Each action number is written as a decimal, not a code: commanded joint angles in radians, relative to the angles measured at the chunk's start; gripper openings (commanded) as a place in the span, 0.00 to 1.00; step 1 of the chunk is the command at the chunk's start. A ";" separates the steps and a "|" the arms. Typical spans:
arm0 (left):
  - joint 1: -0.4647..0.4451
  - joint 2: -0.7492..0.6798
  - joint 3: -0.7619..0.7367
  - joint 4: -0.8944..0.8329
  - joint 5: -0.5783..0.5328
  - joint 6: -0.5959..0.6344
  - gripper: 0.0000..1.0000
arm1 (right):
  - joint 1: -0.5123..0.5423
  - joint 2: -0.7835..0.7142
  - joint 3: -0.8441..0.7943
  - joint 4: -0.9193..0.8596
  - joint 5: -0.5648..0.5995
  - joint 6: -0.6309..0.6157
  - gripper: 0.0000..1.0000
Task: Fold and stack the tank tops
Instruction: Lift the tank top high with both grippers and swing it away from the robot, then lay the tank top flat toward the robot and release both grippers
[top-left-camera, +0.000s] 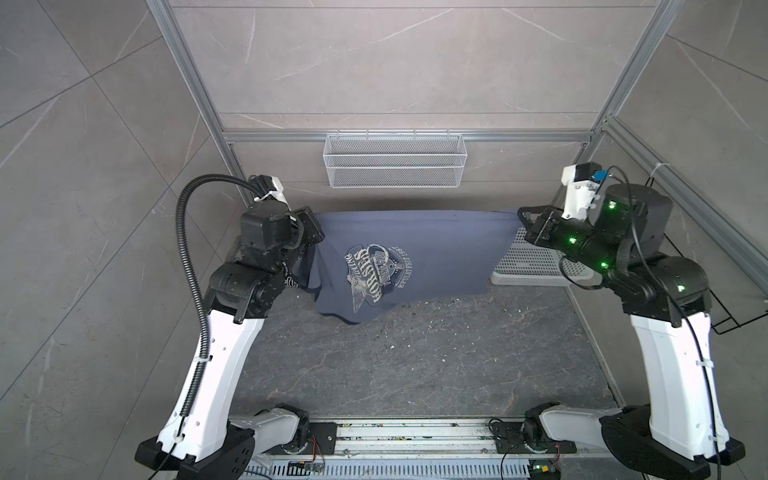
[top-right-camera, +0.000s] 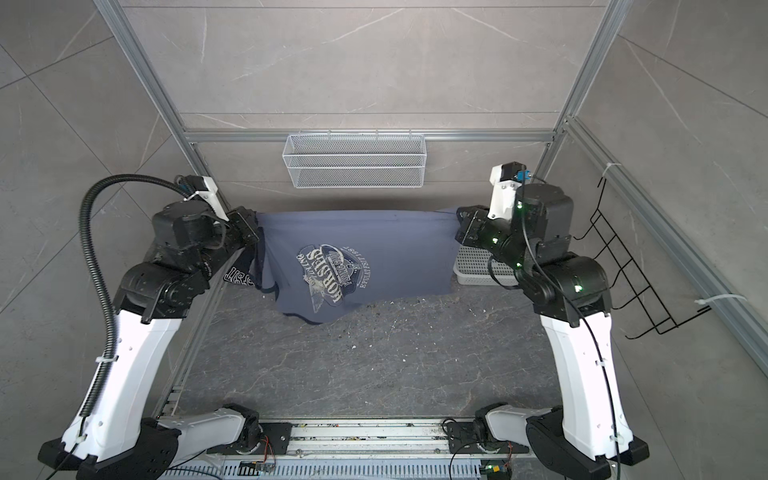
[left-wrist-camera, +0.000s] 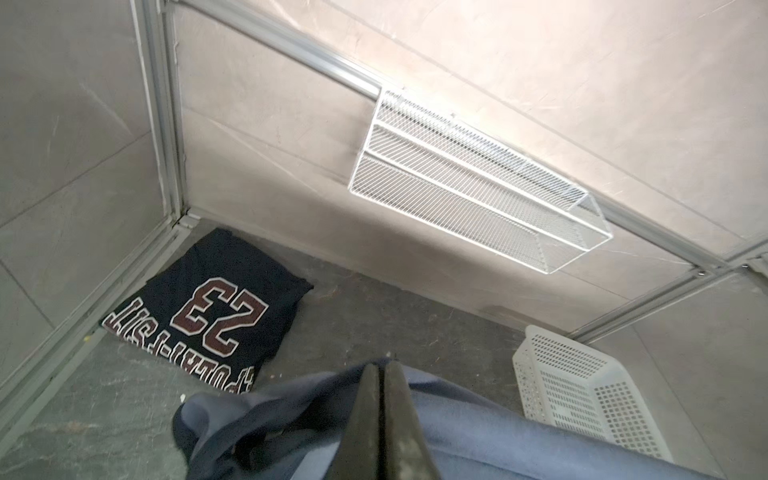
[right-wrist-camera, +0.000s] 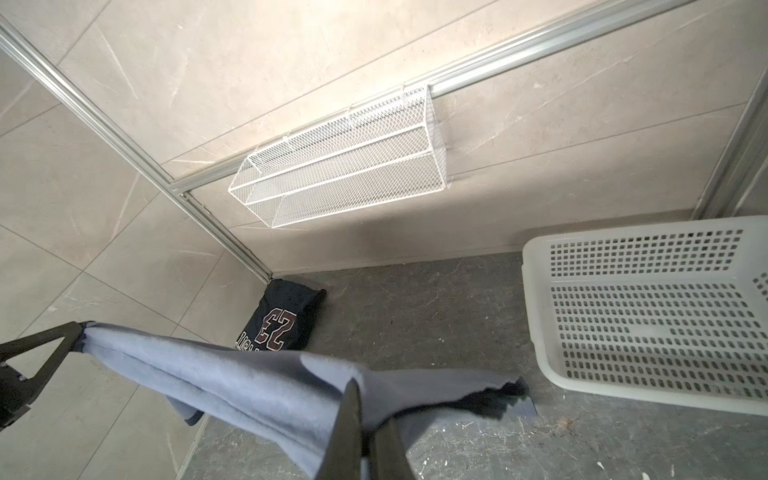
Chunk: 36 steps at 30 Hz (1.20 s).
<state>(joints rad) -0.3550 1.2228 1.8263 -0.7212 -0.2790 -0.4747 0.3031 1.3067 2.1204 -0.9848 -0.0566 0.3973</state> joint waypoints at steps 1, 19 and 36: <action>0.007 -0.021 0.091 -0.003 0.036 0.085 0.00 | -0.001 0.014 0.127 -0.077 0.021 -0.030 0.04; 0.051 0.310 0.205 -0.203 0.087 0.136 0.00 | -0.004 0.194 0.110 0.022 0.139 -0.049 0.00; 0.133 0.389 0.318 -0.042 0.332 0.138 0.00 | -0.036 0.230 0.053 0.152 0.101 -0.037 0.00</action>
<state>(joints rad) -0.2226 1.7016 2.2204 -0.8707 -0.0048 -0.3378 0.2695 1.6070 2.2143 -0.8791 0.0490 0.3687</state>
